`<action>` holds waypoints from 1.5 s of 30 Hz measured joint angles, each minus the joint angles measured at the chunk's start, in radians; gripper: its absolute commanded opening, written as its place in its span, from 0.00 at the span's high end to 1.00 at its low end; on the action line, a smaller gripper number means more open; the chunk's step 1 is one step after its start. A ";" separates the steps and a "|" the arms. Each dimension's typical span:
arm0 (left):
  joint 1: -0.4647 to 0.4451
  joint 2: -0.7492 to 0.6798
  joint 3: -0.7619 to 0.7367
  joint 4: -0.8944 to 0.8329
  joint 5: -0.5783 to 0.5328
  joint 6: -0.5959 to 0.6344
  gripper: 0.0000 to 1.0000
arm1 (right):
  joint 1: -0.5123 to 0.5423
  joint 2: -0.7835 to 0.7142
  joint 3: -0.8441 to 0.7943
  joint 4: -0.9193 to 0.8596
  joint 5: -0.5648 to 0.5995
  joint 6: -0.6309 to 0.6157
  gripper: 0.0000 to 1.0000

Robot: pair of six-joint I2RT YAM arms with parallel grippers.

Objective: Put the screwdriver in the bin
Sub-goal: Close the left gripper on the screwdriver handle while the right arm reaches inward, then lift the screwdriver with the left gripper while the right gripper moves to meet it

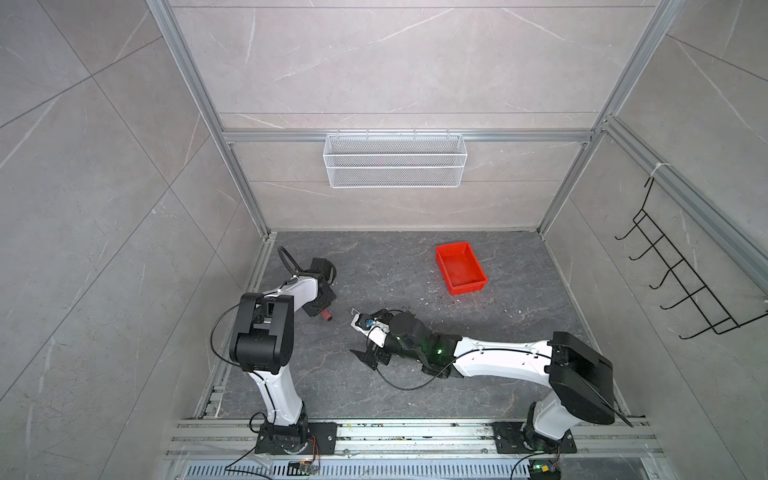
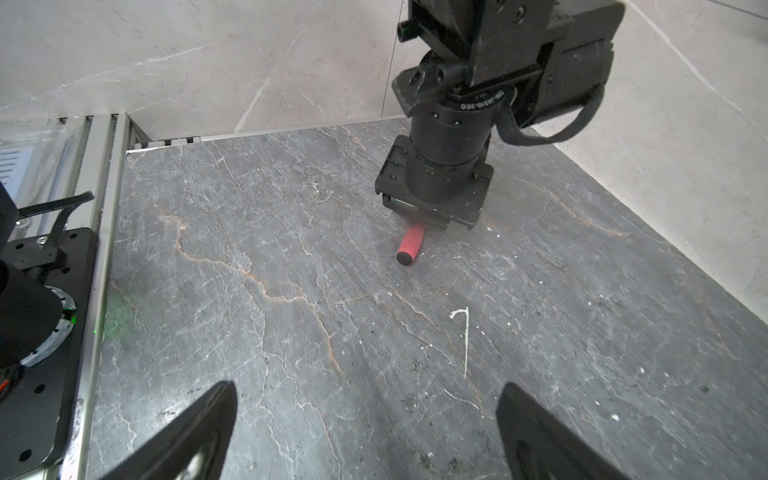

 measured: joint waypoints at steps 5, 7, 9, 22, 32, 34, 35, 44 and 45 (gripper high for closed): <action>0.000 -0.025 -0.029 0.021 -0.006 -0.003 1.00 | 0.000 -0.002 0.000 -0.001 0.009 0.005 0.01; 0.000 -0.043 -0.046 0.021 -0.007 -0.002 1.00 | 0.000 -0.002 0.000 -0.001 0.010 0.008 0.01; 0.000 -0.072 -0.065 0.024 -0.007 -0.001 1.00 | 0.001 -0.002 0.000 -0.001 0.016 0.011 0.01; -0.069 -0.331 -0.141 0.178 0.023 0.036 1.00 | -0.001 -0.043 -0.036 0.032 0.095 0.079 0.01; -0.164 -0.391 -0.173 0.408 0.203 0.044 1.00 | -0.090 -0.198 -0.134 0.092 0.102 0.194 0.01; -0.187 -0.391 -0.177 0.463 0.239 0.044 1.00 | -0.115 -0.233 -0.157 0.095 0.101 0.219 0.01; -0.197 -0.391 -0.181 0.496 0.262 0.044 1.00 | -0.131 -0.256 -0.171 0.095 0.098 0.238 0.01; -0.277 -0.361 -0.196 0.803 0.477 0.036 1.00 | -0.298 -0.372 -0.200 0.031 0.052 0.471 0.01; -0.285 -0.356 -0.196 0.834 0.498 0.031 1.00 | -0.316 -0.377 -0.199 0.015 0.040 0.497 0.01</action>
